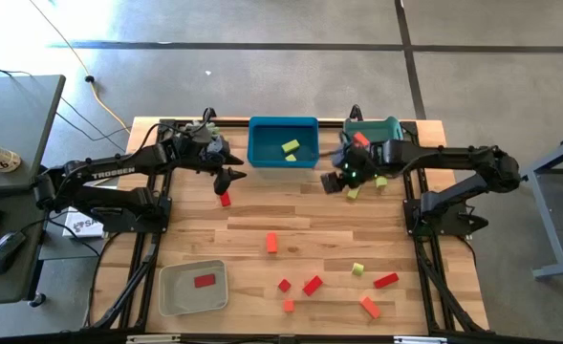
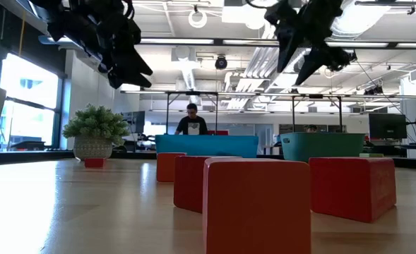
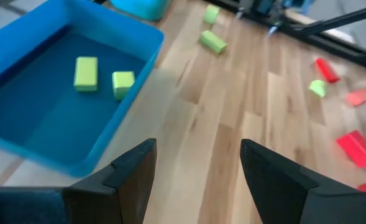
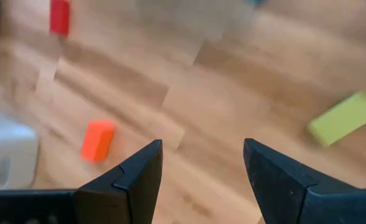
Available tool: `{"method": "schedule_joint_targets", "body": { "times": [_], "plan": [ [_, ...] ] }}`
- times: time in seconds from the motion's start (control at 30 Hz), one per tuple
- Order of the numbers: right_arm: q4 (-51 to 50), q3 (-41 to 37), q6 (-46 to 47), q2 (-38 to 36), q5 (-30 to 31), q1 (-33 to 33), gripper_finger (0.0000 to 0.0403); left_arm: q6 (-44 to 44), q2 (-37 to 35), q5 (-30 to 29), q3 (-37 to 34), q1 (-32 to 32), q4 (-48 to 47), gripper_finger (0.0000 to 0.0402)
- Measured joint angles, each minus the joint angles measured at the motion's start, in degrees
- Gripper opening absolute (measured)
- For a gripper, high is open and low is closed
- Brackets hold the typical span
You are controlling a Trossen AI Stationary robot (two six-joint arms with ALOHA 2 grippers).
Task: Sort & place blocks by color
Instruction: Put the green block into the blue bin
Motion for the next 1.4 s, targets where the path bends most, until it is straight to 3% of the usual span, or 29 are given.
{"method": "schedule_joint_targets", "body": {
  "times": [0.27,0.53,0.7,0.93,1.4],
  "plan": [
    [0.00,0.00,7.25,0.00,-2.25,10.01,0.0210,-8.10,0.02,-3.04,0.00,-0.06,-1.76,0.0223],
    [-0.02,0.00,25.27,0.00,-4.19,19.49,0.0210,-10.90,0.02,-4.90,0.00,-0.06,-1.75,0.0223],
    [-1.31,0.00,33.42,0.01,-1.30,25.31,0.0210,-13.82,0.02,-4.90,0.00,-0.06,-1.75,0.0223],
    [-10.47,0.00,47.16,0.02,4.67,33.12,0.0210,-15.39,0.04,-4.88,0.00,-0.06,-1.75,0.0223],
    [-18.58,0.00,63.47,0.65,6.96,42.45,0.0210,-16.68,0.04,-4.86,0.00,-0.11,-1.73,0.0223]
  ]
}}
